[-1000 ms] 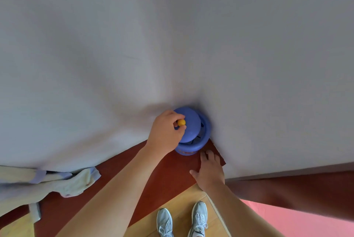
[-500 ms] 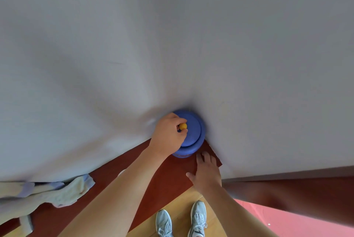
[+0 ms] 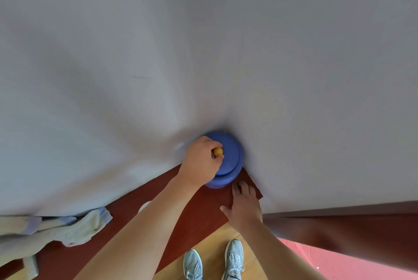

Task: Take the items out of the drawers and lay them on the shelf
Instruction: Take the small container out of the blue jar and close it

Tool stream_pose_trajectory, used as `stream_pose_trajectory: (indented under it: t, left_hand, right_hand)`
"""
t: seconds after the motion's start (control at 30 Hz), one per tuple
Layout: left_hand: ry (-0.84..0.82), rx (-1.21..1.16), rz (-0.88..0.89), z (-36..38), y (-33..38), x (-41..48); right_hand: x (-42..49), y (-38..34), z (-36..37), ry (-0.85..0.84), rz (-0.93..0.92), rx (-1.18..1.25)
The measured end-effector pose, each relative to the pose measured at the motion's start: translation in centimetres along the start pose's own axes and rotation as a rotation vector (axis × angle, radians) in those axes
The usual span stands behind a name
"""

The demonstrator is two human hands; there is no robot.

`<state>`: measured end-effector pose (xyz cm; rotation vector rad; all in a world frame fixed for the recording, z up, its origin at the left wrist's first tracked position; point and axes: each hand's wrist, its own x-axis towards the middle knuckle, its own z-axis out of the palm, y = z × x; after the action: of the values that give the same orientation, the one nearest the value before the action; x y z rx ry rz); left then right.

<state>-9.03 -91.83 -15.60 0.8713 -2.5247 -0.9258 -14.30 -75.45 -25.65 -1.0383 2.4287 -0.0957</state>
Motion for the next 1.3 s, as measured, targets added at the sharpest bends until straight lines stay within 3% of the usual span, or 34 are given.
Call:
stream_pose_trajectory:
  t: [0.53, 1.3]
  left_hand:
    - [-0.139, 0.188, 0.035, 0.14, 0.05, 0.49]
    - [-0.088, 0.136, -0.033, 0.59, -0.28, 0.50]
  right_hand:
    - [-0.04, -0.03, -0.14, -0.012, -0.001, -0.014]
    - [0.04, 0.08, 0.07, -0.012, -0.007, -0.032]
